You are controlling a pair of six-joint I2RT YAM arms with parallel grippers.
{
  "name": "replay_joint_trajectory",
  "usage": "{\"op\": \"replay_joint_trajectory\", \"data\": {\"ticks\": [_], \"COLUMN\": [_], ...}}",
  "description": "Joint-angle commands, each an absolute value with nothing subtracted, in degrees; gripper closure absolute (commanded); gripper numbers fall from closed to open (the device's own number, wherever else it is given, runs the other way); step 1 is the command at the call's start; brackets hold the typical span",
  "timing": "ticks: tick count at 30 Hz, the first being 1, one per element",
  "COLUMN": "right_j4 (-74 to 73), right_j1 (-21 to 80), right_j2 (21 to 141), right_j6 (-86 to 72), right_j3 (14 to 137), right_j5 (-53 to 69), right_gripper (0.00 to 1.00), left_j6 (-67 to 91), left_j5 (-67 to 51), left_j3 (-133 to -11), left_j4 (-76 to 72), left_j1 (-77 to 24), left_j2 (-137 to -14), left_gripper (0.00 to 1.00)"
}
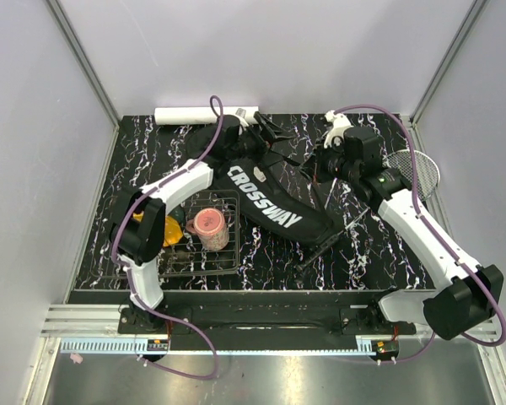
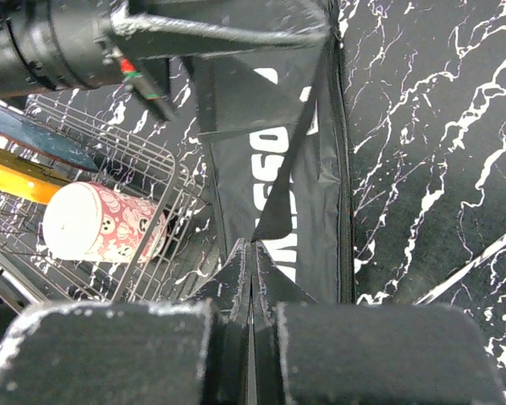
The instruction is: Pack up the badminton gear
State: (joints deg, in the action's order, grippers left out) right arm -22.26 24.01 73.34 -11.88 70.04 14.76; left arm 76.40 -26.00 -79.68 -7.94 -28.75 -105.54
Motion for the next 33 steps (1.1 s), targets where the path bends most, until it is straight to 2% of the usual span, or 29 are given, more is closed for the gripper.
{"op": "replay_joint_trajectory", "data": {"ticks": [1,7,12,16,20,22,23,24,25,26,27,30,31,33], "right_j4": [-18.9,-18.9,-19.0,-18.9,-18.9,-18.7,-18.6,-18.5,-18.9,-19.2,-19.9,-24.5,-25.8,-26.3], "right_j1": [24.5,24.4,24.5,24.4,24.3,24.4,24.4,24.4,24.4,24.5,24.5,23.2,22.9,21.2], "right_j2": [70.8,67.9,67.2,67.1,66.8,66.7,66.4,66.4,66.4,66.2,66.3,67.5,67.2,66.4], "right_j6": [-12.8,-13.4,-13.0,-12.6,-12.6,-13.1,-13.8,-14.2,-14.6,-15.2,-15.6,-17.0,-17.7,-20.4], "right_j3": [69.1,66.7,66.4,67.1,66.9,66.5,66.4,66.0,65.8,65.7,66.0,68.4,68.7,69.2], "right_j5": [17.4,18.5,15.8,16.3,17.3,18.3,19.2,19.5,19.9,20.1,19.9,23.0,24.2,25.1], "right_gripper": [1.0,1.0,1.0,1.0,1.0,1.0,1.0,1.0,1.0,1.0,0.81,0.37,0.31,0.22], "left_j6": [80.6,84.7,81.0,80.2,81.3,81.4,81.2,80.9,80.9,79.9,78.8,71.3,69.5,65.1], "left_j5": [-27.9,-29.2,-27.5,-25.9,-26.6,-26.5,-26.8,-28.0,-28.6,-28.9,-28.5,-29.0,-29.3,-31.1], "left_j3": [-87.0,-88.1,-85.0,-79.5,-80.4,-83.2,-84.5,-85.7,-86.8,-86.7,-86.4,-86.1,-85.9,-84.9], "left_j4": [-10.7,-16.6,-11.8,-11.0,-12.1,-12.7,-12.6,-13.1,-14.2,-16.2,-16.2,-14.4,-13.8,-14.6], "left_j1": [-30.8,-31.6,-32.3,-32.6,-32.9,-33.0,-33.0,-33.0,-33.0,-33.0,-32.9,-32.6,-32.5,-32.4], "left_j2": [-110.2,-114.5,-110.8,-107.6,-109.2,-110.5,-112.1,-113.0,-113.7,-113.6,-113.3,-110.7,-109.2,-107.2], "left_gripper": [0.01,0.11,0.01,0.01,0.01,0.08,0.15,0.39,0.53,0.63,0.78,0.96,1.0,1.0]}}
